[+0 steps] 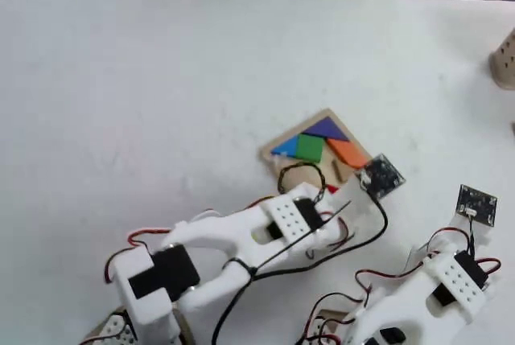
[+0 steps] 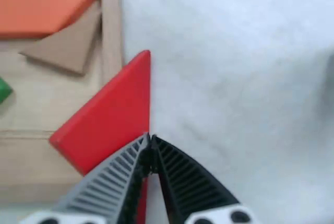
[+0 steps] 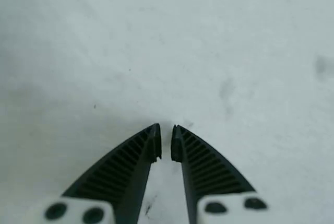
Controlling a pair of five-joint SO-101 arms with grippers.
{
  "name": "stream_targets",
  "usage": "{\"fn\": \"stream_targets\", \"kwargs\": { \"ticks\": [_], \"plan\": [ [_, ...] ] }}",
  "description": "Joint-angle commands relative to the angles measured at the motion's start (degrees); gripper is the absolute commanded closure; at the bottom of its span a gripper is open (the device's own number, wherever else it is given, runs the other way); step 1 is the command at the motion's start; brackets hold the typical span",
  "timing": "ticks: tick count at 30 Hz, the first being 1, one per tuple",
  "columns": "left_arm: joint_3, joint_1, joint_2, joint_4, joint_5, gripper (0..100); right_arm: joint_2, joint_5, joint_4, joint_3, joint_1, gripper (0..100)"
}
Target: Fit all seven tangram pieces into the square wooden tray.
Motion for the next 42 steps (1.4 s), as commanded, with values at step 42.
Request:
{"fn": "stream_targets", "kwargs": {
  "ticks": [42],
  "plan": [
    [8.53, -0.40, -10.51, -9.85, 0.53, 98, -1.98, 0.70, 0.40, -0.26, -0.40, 96.1]
  ]
}}
